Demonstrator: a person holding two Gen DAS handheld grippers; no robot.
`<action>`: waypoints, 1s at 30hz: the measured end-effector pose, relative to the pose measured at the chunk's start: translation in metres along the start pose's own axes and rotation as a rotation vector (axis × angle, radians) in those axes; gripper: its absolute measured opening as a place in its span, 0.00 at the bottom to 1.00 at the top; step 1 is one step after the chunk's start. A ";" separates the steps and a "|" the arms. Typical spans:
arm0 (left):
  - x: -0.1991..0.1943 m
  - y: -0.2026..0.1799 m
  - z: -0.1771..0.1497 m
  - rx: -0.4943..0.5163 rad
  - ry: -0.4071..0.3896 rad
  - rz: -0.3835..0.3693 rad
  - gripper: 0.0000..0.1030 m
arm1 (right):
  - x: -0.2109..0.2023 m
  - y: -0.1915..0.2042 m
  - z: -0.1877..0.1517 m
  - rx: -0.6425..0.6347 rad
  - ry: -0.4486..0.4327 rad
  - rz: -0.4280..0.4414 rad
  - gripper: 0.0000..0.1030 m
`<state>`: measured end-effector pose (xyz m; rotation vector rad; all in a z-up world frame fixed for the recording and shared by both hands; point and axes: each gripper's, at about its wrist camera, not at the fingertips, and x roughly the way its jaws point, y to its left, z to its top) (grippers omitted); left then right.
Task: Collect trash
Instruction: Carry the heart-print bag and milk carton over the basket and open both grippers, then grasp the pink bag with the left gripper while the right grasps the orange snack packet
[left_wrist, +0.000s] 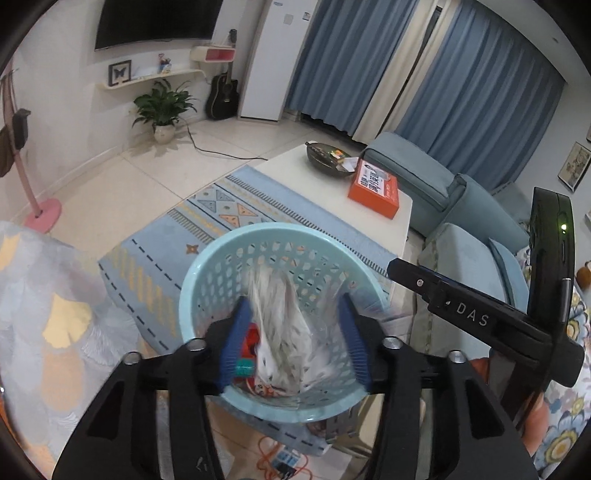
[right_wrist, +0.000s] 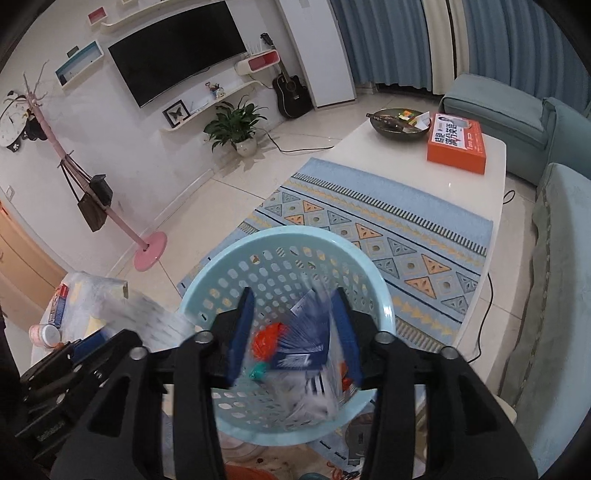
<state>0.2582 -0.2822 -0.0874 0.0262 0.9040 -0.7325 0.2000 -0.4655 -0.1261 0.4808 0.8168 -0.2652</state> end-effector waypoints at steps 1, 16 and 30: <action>-0.001 0.000 0.000 0.001 -0.004 0.004 0.55 | 0.000 0.001 0.000 -0.003 -0.001 0.001 0.43; -0.101 0.022 -0.018 -0.026 -0.175 0.085 0.60 | -0.040 0.065 -0.007 -0.128 -0.070 0.073 0.43; -0.231 0.141 -0.068 -0.235 -0.307 0.300 0.63 | -0.083 0.213 -0.036 -0.401 -0.137 0.250 0.50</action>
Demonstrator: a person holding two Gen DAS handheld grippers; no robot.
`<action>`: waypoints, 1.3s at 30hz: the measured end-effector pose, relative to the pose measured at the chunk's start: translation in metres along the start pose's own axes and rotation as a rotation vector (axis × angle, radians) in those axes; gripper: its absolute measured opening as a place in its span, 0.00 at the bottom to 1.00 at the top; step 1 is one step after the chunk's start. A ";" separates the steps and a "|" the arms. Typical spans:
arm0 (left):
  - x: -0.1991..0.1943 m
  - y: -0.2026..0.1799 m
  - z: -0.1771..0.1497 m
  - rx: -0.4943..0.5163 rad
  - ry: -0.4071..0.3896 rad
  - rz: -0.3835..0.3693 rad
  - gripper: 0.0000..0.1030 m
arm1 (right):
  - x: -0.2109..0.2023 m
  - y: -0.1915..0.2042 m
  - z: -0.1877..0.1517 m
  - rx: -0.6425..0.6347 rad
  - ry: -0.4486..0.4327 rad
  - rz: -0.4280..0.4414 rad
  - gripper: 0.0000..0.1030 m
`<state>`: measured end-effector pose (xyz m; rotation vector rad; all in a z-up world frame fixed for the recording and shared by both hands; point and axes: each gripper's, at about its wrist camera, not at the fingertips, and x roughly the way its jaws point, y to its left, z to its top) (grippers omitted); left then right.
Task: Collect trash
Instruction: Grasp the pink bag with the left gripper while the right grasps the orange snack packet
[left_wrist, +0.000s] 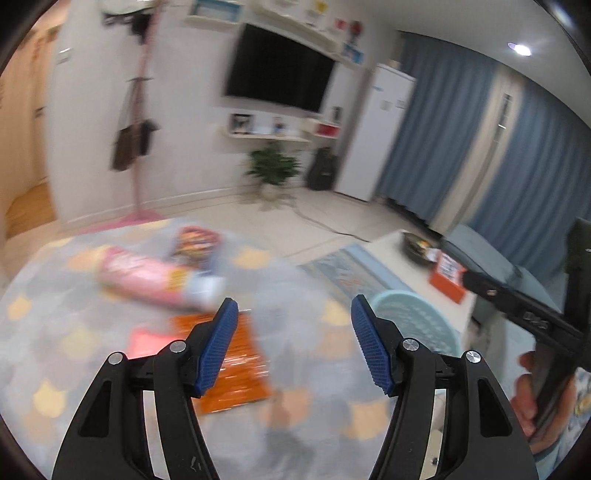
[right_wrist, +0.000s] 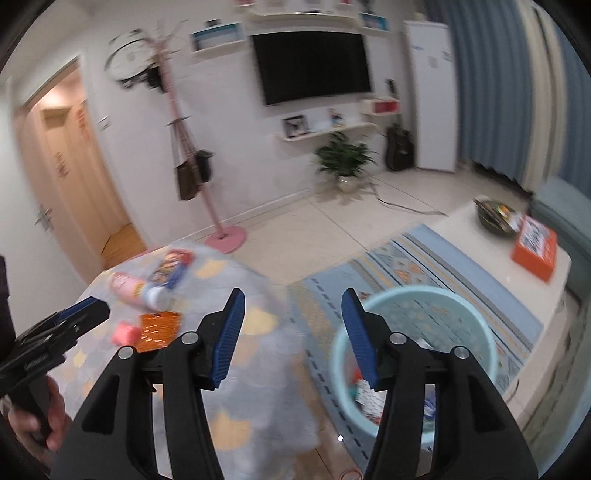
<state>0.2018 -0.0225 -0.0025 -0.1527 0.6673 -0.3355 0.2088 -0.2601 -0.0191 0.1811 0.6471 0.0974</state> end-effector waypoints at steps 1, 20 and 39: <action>-0.004 0.017 -0.001 -0.029 0.002 0.032 0.65 | 0.003 0.010 0.001 -0.017 0.003 0.013 0.50; 0.062 0.112 -0.038 -0.119 0.235 0.188 0.65 | 0.094 0.124 -0.028 -0.133 0.250 0.214 0.53; 0.000 0.172 -0.050 -0.341 -0.040 0.230 0.53 | 0.162 0.184 -0.068 -0.215 0.334 0.139 0.79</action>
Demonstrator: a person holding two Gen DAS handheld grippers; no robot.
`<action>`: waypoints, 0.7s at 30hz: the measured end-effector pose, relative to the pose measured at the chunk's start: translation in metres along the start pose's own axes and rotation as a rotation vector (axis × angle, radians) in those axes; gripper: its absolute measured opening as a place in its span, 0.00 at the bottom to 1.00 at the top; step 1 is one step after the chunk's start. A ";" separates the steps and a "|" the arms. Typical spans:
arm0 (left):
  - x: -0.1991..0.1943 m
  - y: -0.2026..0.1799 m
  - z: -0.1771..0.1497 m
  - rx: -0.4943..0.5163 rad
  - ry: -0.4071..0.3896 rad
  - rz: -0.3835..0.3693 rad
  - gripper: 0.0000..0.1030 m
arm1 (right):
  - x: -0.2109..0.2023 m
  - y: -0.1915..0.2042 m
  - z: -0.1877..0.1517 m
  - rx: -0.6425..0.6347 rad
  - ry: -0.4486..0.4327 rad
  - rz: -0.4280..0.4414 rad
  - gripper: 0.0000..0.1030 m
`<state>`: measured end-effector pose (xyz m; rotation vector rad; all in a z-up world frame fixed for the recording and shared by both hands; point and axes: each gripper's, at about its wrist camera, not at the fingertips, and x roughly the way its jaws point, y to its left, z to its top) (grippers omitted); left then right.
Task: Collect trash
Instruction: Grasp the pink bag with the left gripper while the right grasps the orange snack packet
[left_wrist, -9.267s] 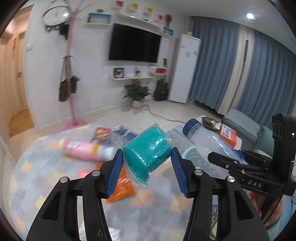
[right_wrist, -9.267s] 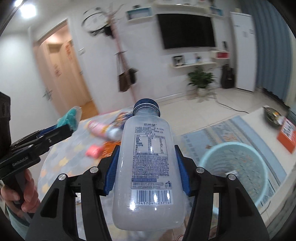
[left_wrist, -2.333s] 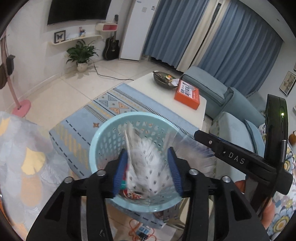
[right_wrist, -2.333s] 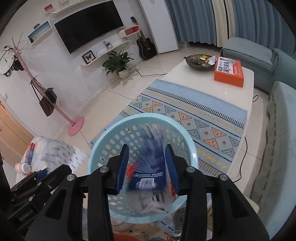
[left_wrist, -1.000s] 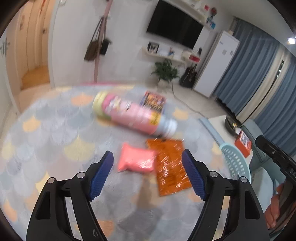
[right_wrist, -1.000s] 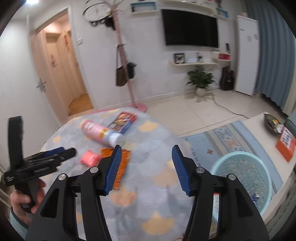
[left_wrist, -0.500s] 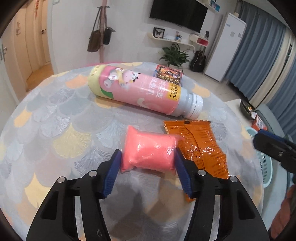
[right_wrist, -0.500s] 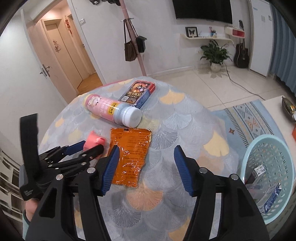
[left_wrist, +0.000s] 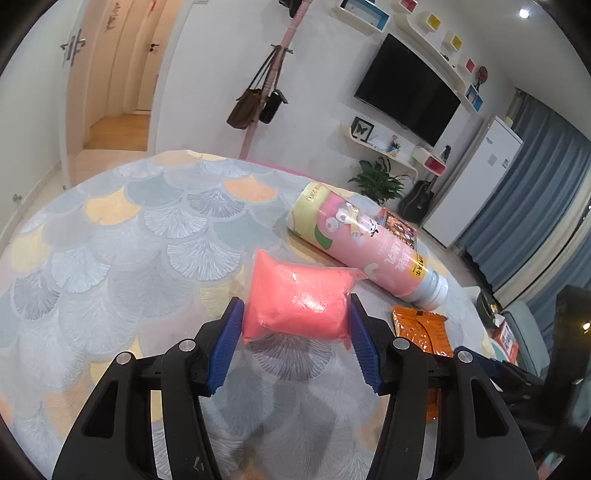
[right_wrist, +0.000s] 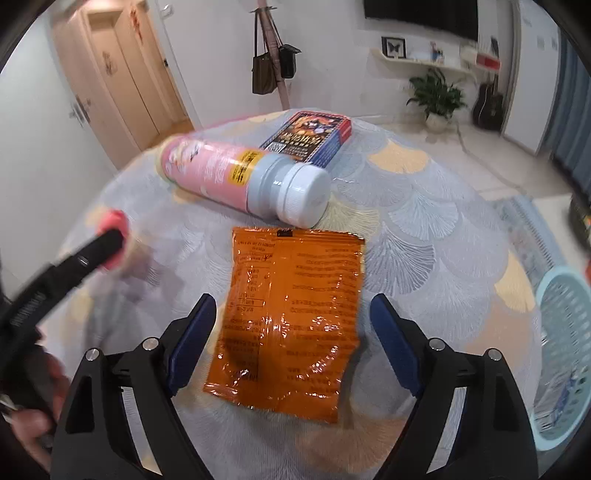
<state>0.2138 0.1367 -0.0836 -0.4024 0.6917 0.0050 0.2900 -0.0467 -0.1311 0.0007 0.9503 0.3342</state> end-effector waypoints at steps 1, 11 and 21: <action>0.000 -0.002 0.000 0.009 -0.002 0.002 0.53 | 0.002 0.007 -0.002 -0.033 -0.005 -0.044 0.79; -0.006 -0.028 -0.007 0.105 -0.041 0.058 0.53 | -0.009 0.033 -0.015 -0.154 -0.049 -0.065 0.35; -0.016 -0.044 -0.011 0.166 -0.075 0.040 0.53 | -0.057 0.003 -0.038 -0.043 -0.094 0.009 0.33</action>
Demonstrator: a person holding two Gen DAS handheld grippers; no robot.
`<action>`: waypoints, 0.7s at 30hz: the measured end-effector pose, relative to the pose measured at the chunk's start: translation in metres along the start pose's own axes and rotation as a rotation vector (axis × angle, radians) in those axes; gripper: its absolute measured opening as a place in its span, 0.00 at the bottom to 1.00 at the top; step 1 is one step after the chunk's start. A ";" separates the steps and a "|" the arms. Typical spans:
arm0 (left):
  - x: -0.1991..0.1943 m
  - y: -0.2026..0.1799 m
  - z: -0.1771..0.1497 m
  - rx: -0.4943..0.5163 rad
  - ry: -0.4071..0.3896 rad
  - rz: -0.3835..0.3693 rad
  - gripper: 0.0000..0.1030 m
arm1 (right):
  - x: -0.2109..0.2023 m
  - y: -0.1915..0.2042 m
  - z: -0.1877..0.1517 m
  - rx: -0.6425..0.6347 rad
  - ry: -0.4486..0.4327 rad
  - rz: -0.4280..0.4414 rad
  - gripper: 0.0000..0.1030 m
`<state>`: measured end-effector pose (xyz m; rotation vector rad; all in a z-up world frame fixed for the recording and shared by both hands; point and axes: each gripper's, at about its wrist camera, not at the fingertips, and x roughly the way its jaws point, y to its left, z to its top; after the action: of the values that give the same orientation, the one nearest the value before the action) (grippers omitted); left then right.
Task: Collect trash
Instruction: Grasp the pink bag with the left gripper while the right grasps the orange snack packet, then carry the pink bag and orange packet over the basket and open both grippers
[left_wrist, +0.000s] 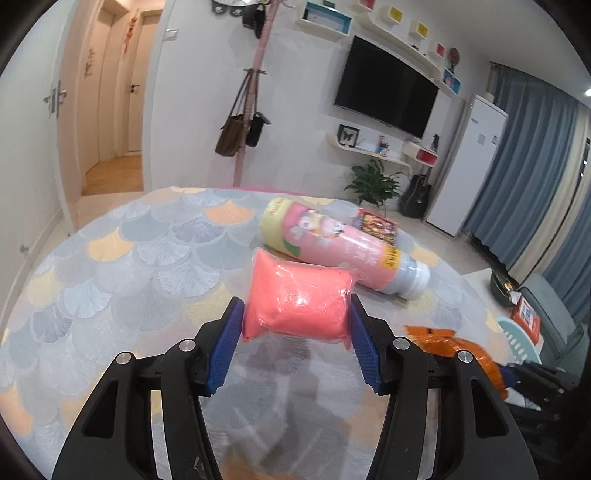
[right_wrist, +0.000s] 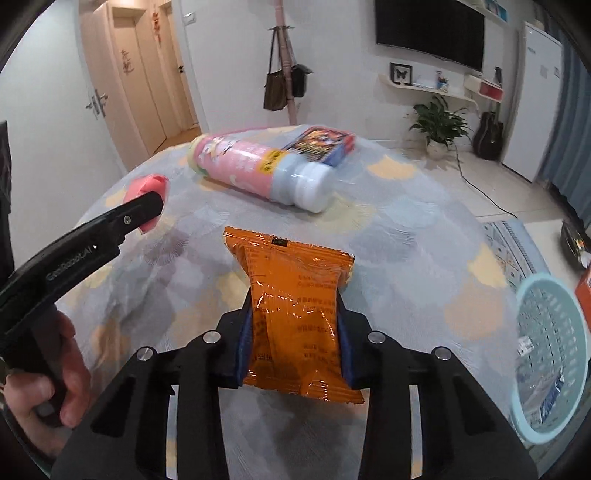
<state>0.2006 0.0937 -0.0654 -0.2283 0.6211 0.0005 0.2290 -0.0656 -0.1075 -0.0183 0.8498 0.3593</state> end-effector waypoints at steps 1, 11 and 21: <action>-0.001 -0.003 0.000 0.005 -0.001 -0.006 0.53 | -0.007 -0.004 -0.001 0.009 -0.010 -0.004 0.33; -0.027 -0.059 0.009 0.105 -0.032 -0.105 0.53 | -0.076 -0.084 -0.010 0.210 -0.072 -0.068 0.33; -0.039 -0.153 0.021 0.238 -0.054 -0.239 0.53 | -0.130 -0.176 -0.024 0.390 -0.170 -0.152 0.33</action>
<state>0.1917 -0.0481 0.0061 -0.0708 0.5313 -0.2955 0.1889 -0.2741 -0.0504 0.3048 0.7328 0.0466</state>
